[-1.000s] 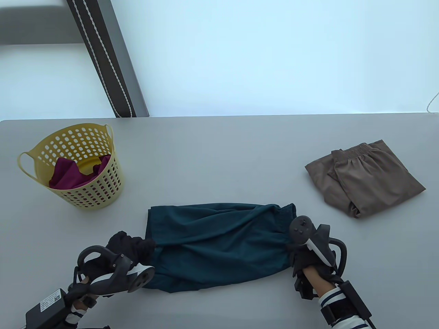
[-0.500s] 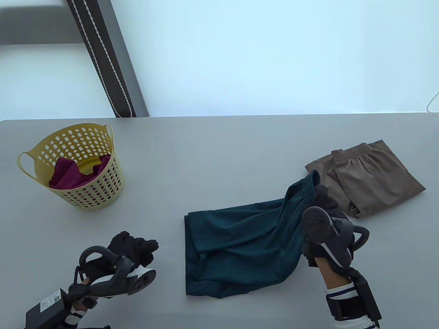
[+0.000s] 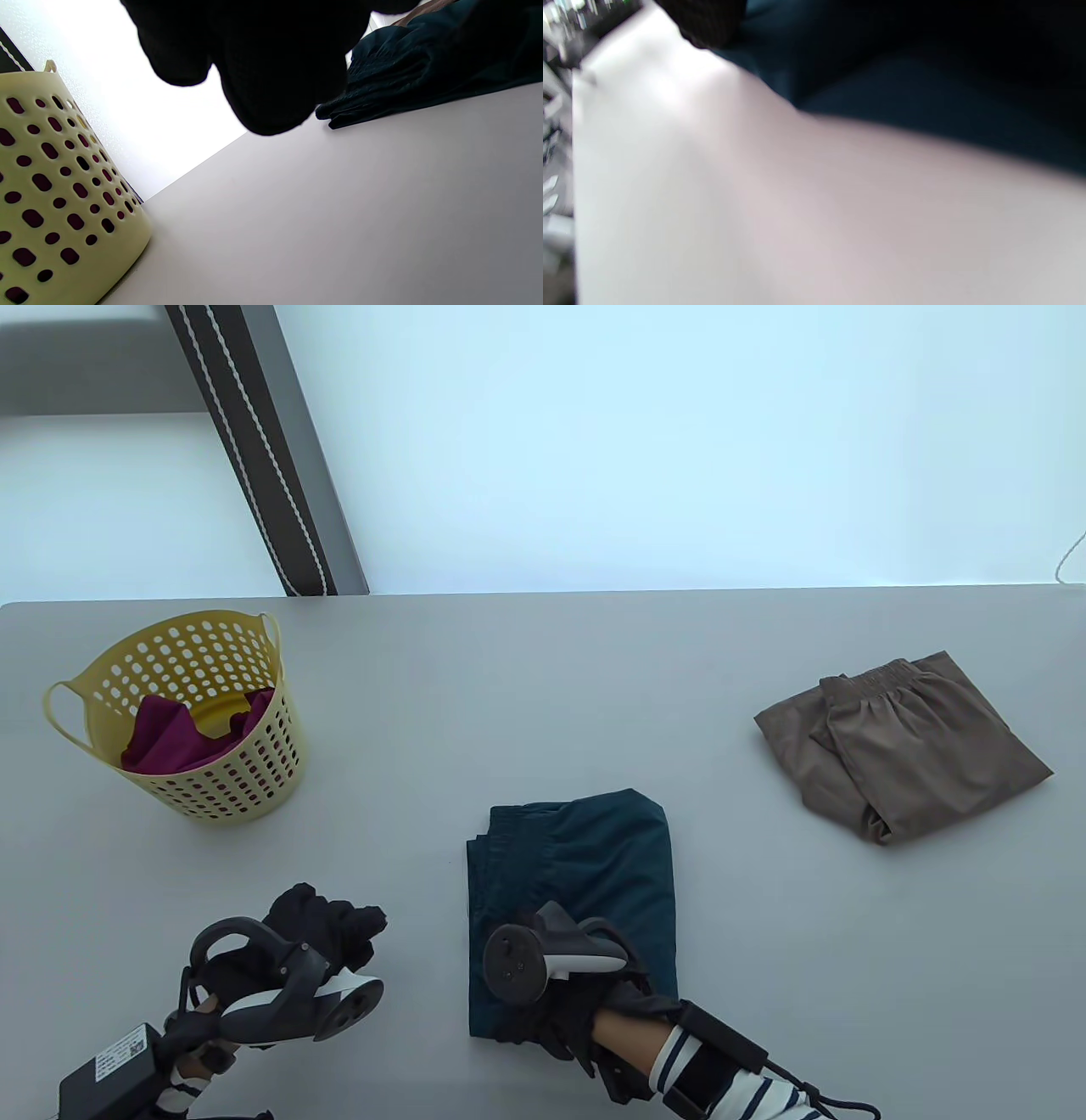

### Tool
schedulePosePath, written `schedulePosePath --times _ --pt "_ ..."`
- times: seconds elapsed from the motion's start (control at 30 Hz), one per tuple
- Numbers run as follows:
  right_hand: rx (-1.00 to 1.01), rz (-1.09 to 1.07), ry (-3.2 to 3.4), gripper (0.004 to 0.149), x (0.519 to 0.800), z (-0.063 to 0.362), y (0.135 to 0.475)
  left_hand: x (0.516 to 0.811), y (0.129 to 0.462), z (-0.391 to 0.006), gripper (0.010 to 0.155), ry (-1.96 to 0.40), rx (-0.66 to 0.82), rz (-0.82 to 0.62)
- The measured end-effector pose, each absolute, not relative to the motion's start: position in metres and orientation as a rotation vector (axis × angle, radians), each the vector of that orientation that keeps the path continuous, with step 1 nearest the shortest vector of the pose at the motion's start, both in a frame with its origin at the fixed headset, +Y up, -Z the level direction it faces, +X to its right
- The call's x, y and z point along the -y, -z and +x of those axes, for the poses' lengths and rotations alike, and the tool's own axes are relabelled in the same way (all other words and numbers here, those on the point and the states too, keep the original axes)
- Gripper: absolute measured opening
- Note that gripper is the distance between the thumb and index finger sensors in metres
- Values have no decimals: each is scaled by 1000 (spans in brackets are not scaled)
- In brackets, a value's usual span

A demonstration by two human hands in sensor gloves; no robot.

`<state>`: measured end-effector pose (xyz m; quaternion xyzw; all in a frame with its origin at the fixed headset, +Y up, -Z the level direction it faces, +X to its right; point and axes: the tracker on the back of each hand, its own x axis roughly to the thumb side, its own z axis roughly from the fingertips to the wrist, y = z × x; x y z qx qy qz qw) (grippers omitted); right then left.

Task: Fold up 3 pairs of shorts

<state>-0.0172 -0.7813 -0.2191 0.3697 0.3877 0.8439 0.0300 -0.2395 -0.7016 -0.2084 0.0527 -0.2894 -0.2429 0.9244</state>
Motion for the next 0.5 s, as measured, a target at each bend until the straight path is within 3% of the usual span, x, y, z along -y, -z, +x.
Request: schedulePosePath --times 0.17,0.23,0.27,0.3,0.37,0.43,0.5 --pt "-1015 1110 -2635 93 767 -14 225 702 209 -240 45 501 594 104" --pt "-810 1076 -2610 93 756 -11 227 703 209 -239 45 501 598 90" --pt "-649 1046 -2656 94 747 -9 227 703 209 -239 45 502 600 85" --pt "-327 1010 -2740 95 733 -5 229 703 209 -239 45 502 603 83" --pt "94 950 -2840 97 709 6 232 703 208 -239 45 502 605 83" --pt "344 815 -2865 98 689 24 240 703 209 -239 45 502 607 84" --pt "402 659 -2829 98 680 44 252 704 209 -239 45 501 610 82"
